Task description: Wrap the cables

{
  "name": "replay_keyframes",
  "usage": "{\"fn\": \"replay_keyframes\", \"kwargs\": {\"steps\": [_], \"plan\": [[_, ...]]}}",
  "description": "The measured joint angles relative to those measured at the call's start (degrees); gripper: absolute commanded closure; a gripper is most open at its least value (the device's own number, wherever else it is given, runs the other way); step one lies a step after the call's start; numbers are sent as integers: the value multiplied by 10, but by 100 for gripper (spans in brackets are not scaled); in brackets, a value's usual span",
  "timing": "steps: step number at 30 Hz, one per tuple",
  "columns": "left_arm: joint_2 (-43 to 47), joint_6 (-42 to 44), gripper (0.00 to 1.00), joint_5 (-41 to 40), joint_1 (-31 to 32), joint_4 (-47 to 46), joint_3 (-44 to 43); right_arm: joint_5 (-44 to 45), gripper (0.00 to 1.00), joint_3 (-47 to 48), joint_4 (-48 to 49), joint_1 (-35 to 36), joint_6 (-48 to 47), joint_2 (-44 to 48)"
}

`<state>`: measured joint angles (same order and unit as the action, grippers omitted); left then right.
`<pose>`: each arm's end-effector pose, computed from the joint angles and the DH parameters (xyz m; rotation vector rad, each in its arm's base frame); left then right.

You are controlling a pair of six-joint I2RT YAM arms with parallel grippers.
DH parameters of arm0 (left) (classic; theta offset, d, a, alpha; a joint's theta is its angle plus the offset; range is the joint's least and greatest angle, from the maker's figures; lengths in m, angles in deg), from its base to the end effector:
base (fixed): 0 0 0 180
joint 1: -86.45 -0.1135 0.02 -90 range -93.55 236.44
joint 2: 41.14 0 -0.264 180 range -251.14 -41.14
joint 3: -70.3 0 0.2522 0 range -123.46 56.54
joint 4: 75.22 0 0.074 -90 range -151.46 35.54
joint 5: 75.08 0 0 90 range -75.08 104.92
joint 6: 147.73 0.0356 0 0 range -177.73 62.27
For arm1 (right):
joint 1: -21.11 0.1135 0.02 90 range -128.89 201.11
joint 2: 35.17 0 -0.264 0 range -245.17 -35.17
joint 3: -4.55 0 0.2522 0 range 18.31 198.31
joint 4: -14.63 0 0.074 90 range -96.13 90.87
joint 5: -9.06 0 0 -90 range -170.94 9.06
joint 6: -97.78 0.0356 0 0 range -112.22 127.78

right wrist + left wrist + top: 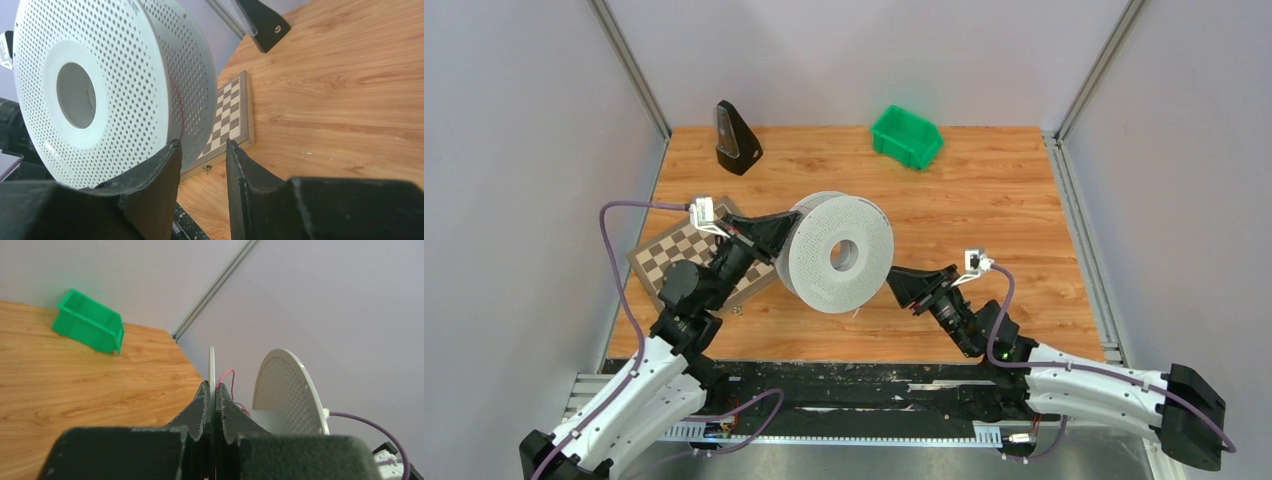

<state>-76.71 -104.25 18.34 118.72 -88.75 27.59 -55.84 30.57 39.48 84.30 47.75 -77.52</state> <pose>0.1325 -0.0861 0.3371 -0.1059 1.3018 -1.2277 0.0910 0.1467 0.2362 0.0776 1.5420 1.1529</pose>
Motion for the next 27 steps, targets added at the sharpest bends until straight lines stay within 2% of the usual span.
{"fn": "replay_keyframes", "kwargs": {"steps": [6,9,14,17,19,22,27], "plan": [[2,3,100,8,0,73,-8,57,59,-1,-87,-1,-18,75],[4,2,100,17,0,116,-11,101,57,1,-129,-6,-57,117],[11,2,100,26,0,181,-34,126,42,57,-214,-24,-141,164],[12,2,100,36,-1,222,-62,70,34,125,-247,-31,-209,170],[5,2,100,46,-2,252,-91,19,26,199,-290,-37,-240,148],[-13,2,100,73,-8,276,-126,-70,22,292,-340,-41,-262,102],[-35,2,100,138,-27,298,-140,-198,17,330,-409,-51,-262,58]]}}
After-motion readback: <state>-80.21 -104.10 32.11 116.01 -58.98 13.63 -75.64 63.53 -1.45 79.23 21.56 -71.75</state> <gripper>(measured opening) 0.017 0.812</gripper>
